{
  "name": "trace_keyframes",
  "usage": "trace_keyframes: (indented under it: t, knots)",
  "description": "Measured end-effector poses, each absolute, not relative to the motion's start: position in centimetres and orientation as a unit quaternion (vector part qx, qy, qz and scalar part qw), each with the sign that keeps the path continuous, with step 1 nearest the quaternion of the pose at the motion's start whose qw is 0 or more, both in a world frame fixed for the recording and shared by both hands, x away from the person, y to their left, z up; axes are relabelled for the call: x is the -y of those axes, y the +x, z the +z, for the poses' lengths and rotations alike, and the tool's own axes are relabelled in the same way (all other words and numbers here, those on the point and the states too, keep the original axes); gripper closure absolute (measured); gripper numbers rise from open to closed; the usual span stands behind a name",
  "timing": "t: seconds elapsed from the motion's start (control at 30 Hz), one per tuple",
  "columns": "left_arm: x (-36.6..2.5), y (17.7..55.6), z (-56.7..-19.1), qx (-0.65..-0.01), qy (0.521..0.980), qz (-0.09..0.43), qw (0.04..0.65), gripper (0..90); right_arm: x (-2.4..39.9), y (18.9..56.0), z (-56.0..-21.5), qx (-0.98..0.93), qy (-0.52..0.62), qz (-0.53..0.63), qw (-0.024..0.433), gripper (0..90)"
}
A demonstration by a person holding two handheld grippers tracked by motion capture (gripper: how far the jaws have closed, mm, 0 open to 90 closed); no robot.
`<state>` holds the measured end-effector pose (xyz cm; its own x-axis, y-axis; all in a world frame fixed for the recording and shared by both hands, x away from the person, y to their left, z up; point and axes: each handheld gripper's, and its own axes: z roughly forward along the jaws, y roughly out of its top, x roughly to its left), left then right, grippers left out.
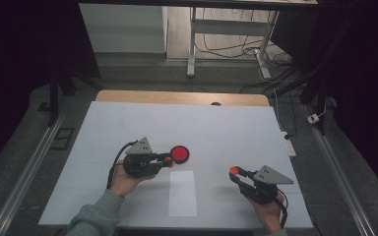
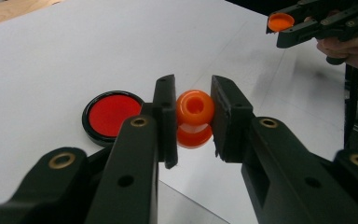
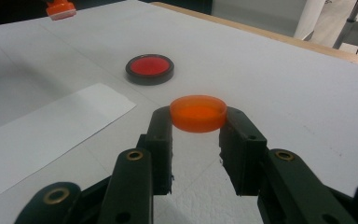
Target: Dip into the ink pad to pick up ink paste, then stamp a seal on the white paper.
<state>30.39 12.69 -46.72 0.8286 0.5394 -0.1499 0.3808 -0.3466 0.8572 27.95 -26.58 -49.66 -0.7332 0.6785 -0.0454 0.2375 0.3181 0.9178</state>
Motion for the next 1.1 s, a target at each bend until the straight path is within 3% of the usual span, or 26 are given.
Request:
trace_keyframes:
  t: [1.1]
  knots:
    - [-10.4, 29.2, -47.8, -0.254, 0.84, 0.054, 0.476, 72.0, 26.6, 27.9, -49.6, -0.784, 0.291, 0.504, 0.218, 65.3]
